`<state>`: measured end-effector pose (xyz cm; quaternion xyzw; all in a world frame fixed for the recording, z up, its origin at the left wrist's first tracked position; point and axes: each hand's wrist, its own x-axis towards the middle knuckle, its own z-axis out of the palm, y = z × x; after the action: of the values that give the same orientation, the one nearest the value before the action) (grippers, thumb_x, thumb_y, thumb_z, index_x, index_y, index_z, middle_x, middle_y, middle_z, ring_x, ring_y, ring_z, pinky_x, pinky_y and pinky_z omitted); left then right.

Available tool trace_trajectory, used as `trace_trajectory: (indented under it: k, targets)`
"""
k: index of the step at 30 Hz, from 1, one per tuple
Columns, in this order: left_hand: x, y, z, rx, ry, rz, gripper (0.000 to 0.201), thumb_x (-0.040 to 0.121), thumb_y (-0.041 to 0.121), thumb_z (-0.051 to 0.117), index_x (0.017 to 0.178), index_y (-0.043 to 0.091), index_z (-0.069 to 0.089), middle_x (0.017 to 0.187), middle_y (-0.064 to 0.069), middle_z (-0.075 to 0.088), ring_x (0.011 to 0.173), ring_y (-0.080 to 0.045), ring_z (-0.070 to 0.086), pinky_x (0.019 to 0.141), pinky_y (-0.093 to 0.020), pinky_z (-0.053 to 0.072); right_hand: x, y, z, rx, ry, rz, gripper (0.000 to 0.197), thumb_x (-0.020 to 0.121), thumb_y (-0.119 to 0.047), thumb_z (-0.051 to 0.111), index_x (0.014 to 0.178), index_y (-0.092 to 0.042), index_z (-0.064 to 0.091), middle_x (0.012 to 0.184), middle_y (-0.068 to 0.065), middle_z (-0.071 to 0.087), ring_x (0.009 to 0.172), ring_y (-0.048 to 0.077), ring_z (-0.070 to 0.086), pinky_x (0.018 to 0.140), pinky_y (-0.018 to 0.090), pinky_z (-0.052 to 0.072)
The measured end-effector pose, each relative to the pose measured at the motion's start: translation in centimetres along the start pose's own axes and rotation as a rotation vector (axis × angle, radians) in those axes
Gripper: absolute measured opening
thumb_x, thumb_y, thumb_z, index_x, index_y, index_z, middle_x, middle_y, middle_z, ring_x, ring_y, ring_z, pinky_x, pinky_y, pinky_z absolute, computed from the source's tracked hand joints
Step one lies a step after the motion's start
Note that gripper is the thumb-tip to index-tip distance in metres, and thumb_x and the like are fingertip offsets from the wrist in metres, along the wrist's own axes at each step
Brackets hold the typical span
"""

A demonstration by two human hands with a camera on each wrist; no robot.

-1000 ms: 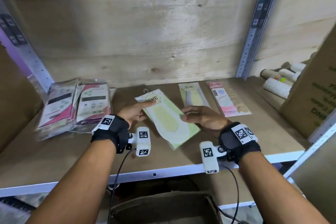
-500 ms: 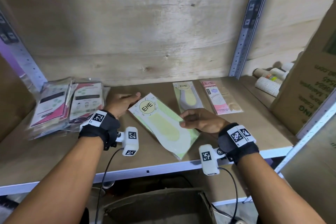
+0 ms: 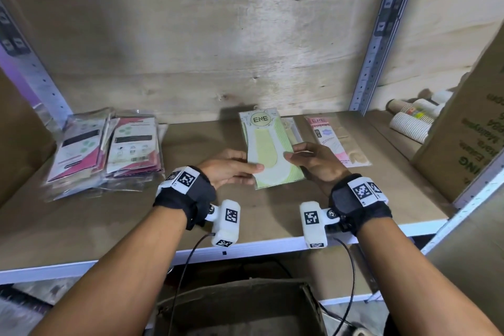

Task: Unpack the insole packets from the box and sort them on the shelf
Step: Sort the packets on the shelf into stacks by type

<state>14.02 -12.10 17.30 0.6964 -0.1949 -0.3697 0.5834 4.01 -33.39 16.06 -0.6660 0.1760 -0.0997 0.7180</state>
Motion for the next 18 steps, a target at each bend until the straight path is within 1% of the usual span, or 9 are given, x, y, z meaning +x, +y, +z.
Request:
trace_trajectory:
  k: [2,3,5,7,10,12,15,17,18]
  targets:
    - [0.4,0.3,0.2,-0.022,0.038,0.015,0.038,0.082,0.01,0.077,0.113,-0.008,0.065,0.102,-0.013,0.075,0.076,-0.013,0.072,0.07,-0.019,0.059,0.5,0.2,-0.2,-0.042,0.042,0.005,0.026,0.078,-0.014,0.082,0.097,-0.008,0.065,0.073,0.0,0.072,0.052,0.006,0.062,0.047,0.016,0.045]
    - [0.7,0.3,0.2,-0.033,0.05,0.017,0.035,0.082,0.009,0.076,0.112,-0.008,0.066,0.1,-0.012,0.076,0.074,-0.012,0.071,0.069,-0.018,0.059,0.8,0.2,-0.4,-0.068,0.057,0.013,0.027,0.077,-0.017,0.083,0.097,-0.009,0.066,0.07,-0.003,0.072,0.055,0.007,0.064,0.048,0.018,0.047]
    - [1.2,0.4,0.5,-0.053,0.066,0.018,0.03,0.084,0.007,0.073,0.11,-0.007,0.068,0.096,-0.01,0.076,0.073,-0.012,0.071,0.07,-0.019,0.059,1.4,0.2,-0.7,-0.104,0.08,0.045,0.031,0.076,-0.02,0.084,0.1,-0.009,0.067,0.086,0.003,0.075,0.073,0.018,0.071,0.058,0.026,0.054]
    - [1.8,0.5,0.9,-0.078,0.081,0.012,0.026,0.086,0.005,0.071,0.11,-0.006,0.069,0.094,-0.009,0.075,0.074,-0.012,0.071,0.071,-0.02,0.06,1.9,0.0,-1.0,-0.134,0.095,0.068,0.034,0.078,-0.021,0.082,0.106,-0.009,0.066,0.099,0.008,0.074,0.084,0.024,0.072,0.061,0.029,0.056]
    - [2.7,0.9,1.6,-0.083,0.135,0.013,0.028,0.085,0.003,0.072,0.11,-0.008,0.068,0.094,-0.011,0.075,0.071,-0.013,0.073,0.067,-0.021,0.06,2.6,-0.4,-1.4,-0.204,0.105,0.089,0.045,0.081,-0.018,0.08,0.121,-0.01,0.062,0.103,0.007,0.072,0.089,0.023,0.071,0.067,0.032,0.057]
    - [3.6,1.2,2.0,-0.088,0.22,0.029,0.032,0.08,0.001,0.076,0.108,-0.011,0.067,0.094,-0.016,0.074,0.066,-0.014,0.073,0.061,-0.02,0.059,3.2,-0.8,-1.7,-0.237,0.11,0.096,0.052,0.08,-0.011,0.079,0.128,-0.009,0.059,0.106,0.007,0.071,0.092,0.023,0.069,0.07,0.033,0.057]
    - [4.8,1.6,2.6,-0.063,0.317,0.04,0.039,0.074,0.0,0.082,0.107,-0.013,0.066,0.094,-0.021,0.073,0.063,-0.018,0.073,0.062,-0.022,0.06,4.2,-1.2,-2.1,-0.354,0.16,0.084,0.056,0.077,-0.008,0.08,0.129,-0.007,0.059,0.12,0.013,0.066,0.108,0.028,0.065,0.085,0.037,0.056]
    - [5.3,1.7,3.0,-0.051,0.324,0.034,0.042,0.072,-0.001,0.083,0.108,-0.014,0.064,0.097,-0.024,0.073,0.068,-0.021,0.074,0.066,-0.025,0.061,4.7,-1.4,-2.3,-0.431,0.196,0.087,0.056,0.074,-0.01,0.082,0.126,-0.007,0.061,0.12,0.013,0.067,0.108,0.028,0.065,0.095,0.042,0.054]
    - [5.5,1.8,3.2,-0.05,0.322,0.031,0.043,0.072,-0.002,0.083,0.108,-0.015,0.063,0.098,-0.025,0.072,0.068,-0.021,0.074,0.065,-0.025,0.061,4.9,-1.5,-2.4,-0.457,0.212,0.091,0.056,0.073,-0.01,0.083,0.125,-0.007,0.062,0.118,0.013,0.068,0.107,0.028,0.066,0.096,0.043,0.054]
